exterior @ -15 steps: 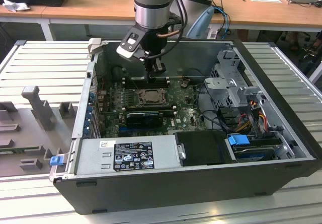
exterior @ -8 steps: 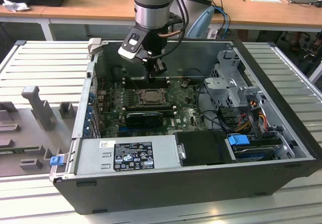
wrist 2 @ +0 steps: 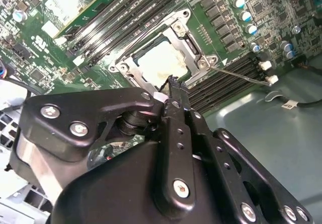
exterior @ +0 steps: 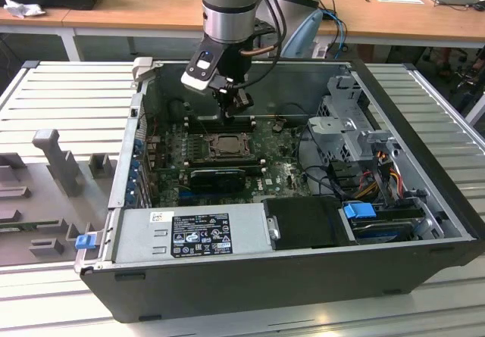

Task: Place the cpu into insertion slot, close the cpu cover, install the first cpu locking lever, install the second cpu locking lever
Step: 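Install the first cpu locking lever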

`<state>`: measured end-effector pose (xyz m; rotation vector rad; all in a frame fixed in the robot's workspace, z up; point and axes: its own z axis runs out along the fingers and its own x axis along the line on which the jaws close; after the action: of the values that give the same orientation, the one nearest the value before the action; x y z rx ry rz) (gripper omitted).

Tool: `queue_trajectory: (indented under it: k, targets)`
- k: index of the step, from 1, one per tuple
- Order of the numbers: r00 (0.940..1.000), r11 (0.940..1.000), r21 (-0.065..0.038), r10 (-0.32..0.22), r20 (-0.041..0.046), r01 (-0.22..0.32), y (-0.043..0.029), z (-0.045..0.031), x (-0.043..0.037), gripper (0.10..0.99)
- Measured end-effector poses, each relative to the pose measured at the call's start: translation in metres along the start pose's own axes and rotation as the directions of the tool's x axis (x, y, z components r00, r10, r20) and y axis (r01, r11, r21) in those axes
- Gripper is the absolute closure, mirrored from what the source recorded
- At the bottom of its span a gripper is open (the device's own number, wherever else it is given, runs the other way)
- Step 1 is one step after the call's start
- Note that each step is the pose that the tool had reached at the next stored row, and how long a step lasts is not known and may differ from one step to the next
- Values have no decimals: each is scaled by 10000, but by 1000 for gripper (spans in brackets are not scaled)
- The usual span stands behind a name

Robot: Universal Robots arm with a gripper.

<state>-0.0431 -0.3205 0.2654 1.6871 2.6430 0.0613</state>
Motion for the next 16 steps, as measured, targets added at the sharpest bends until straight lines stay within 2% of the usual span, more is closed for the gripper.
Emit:
queue_trajectory:
  k: [8, 10, 16]
  targets:
    - [9961, 9961, 13, -878, -33, 878, 0, 0, 0, 980]
    - [9926, 9927, 17, -1210, -45, 1210, 0, 0, 0, 980]
    - [9767, 9767, 27, -2145, -81, 2145, 0, 0, 0, 980]
